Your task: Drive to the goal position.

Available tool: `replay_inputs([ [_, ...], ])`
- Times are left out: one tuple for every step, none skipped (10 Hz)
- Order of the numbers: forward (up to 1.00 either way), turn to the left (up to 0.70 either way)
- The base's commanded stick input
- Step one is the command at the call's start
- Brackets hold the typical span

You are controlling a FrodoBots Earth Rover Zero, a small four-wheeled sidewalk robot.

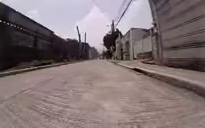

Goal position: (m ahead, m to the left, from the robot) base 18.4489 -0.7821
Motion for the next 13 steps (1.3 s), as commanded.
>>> replay_inputs([
  [0.70, 0.00],
  [0.70, 0.00],
  [0.70, 0.00],
  [0.70, 0.00],
  [0.70, 0.00],
  [0.70, 0.00],
  [0.70, 0.00],
  [0.70, 0.00],
  [0.70, 0.00],
  [0.70, 0.00],
  [0.70, 0.00],
  [0.70, 0.00],
  [0.70, 0.00],
])
